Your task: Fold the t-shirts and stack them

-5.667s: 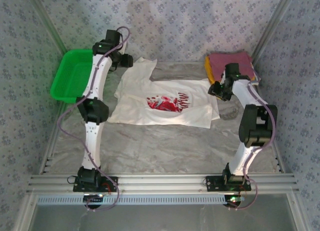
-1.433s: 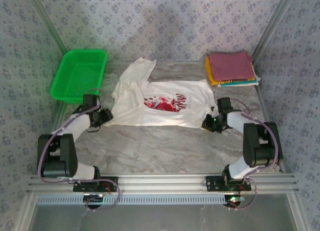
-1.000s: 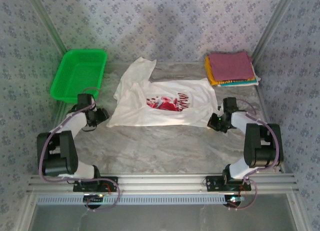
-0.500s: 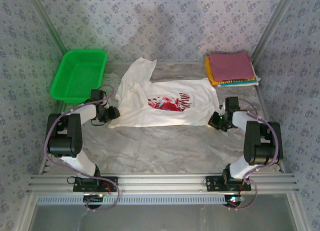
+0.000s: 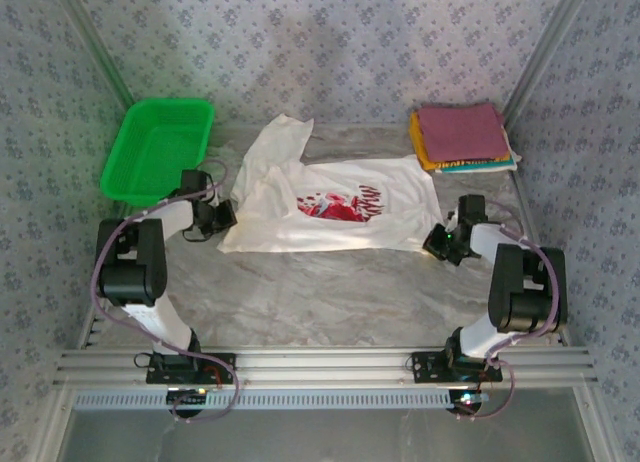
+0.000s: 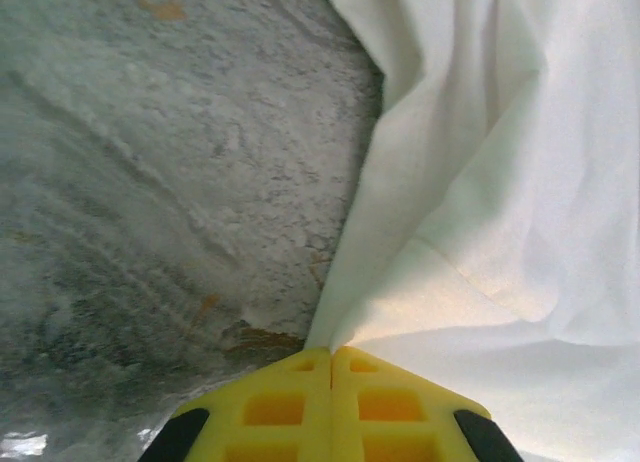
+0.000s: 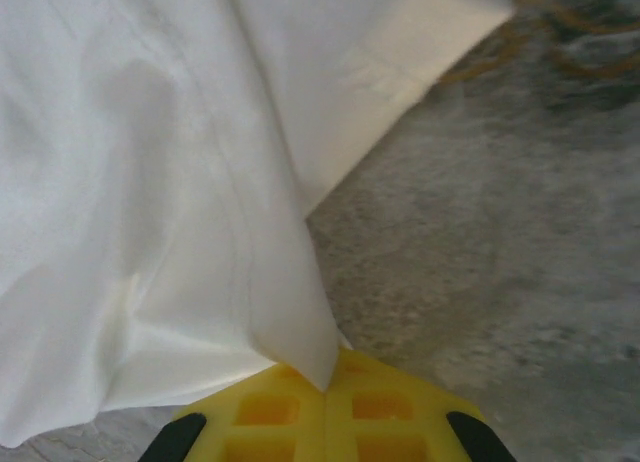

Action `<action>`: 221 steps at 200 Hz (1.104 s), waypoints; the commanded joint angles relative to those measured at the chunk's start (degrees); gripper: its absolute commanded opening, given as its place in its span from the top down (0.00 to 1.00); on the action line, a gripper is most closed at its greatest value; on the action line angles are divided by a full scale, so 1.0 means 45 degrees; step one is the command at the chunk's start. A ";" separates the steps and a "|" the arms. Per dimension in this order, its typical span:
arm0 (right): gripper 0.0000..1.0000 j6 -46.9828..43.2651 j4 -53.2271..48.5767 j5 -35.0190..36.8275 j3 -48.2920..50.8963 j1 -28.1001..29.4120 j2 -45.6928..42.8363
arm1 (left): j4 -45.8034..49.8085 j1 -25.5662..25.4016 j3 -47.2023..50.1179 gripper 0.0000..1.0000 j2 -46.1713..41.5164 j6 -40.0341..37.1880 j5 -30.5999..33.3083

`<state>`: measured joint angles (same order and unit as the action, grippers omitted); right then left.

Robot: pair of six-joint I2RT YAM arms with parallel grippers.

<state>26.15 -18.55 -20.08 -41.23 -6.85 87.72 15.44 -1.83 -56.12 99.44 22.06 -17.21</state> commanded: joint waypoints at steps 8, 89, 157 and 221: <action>1.00 0.0018 -0.0689 0.0755 0.0149 -0.0382 -0.0349 | 0.0693 0.0483 -0.0527 1.00 -0.0760 -0.0289 0.0165; 1.00 0.0357 -0.0472 0.1904 0.0530 -0.1227 0.0158 | 0.1188 0.0707 -0.0689 1.00 -0.1139 -0.0577 0.0281; 1.00 0.0599 -0.0306 0.1374 0.0025 -0.0161 -0.0304 | 0.1434 0.0598 -0.0761 0.81 -0.1537 -0.0282 -0.0199; 0.64 0.0436 -0.1325 0.2624 -0.0164 0.0214 -0.1621 | 0.1599 0.0156 0.1026 0.49 -0.4050 0.0543 0.0917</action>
<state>28.14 -19.27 -13.89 -40.66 -6.87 84.95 20.99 0.19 -53.28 85.23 23.07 -15.03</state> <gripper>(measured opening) 0.318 0.520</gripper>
